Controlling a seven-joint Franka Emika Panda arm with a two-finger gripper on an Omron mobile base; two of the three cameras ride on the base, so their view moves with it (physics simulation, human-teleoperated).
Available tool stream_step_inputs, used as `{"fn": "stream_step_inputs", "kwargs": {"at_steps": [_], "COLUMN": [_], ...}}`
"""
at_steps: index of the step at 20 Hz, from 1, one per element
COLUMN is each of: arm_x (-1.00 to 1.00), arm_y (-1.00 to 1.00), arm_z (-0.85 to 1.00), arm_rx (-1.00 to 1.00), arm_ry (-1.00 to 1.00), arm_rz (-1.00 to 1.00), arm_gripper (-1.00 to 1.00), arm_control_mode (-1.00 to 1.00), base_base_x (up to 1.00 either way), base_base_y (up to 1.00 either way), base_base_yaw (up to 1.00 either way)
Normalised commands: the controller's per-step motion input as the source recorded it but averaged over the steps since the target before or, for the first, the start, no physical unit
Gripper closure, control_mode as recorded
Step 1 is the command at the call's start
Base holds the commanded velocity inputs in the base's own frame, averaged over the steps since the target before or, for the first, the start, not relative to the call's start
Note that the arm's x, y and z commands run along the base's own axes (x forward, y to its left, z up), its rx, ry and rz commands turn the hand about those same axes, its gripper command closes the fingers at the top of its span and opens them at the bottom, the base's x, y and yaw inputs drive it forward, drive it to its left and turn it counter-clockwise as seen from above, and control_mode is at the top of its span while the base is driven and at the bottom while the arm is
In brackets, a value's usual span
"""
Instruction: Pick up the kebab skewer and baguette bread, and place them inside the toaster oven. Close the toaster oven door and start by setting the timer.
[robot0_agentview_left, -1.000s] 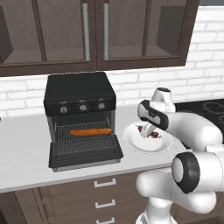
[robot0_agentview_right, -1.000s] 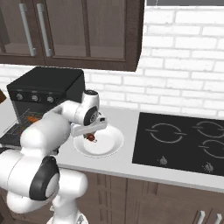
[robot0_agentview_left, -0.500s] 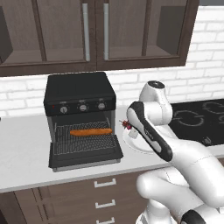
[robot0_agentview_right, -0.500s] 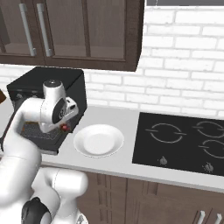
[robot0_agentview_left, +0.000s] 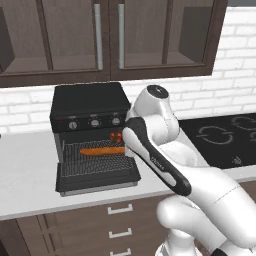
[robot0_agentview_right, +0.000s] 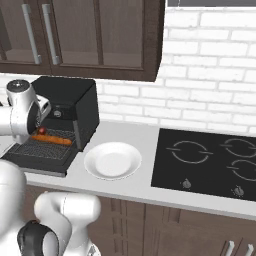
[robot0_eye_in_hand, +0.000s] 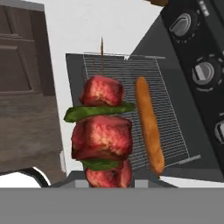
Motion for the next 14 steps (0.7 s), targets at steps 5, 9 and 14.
{"fn": "stream_step_inputs", "kwargs": {"at_steps": [5,9,14], "arm_x": [0.28,0.46,0.36], "arm_y": [0.73,0.11,0.18], "arm_z": [0.03,-0.03,-0.27], "arm_rx": [-0.04,0.00,0.00], "arm_ry": [-0.02,0.00,0.06], "arm_rz": [0.13,0.05,0.03], "arm_gripper": [1.00,1.00,1.00], "arm_control_mode": [-1.00,-1.00,-1.00], "base_base_x": [0.00,0.00,0.00], "base_base_y": [0.00,0.00,0.00], "base_base_yaw": [0.00,0.00,0.00]}}
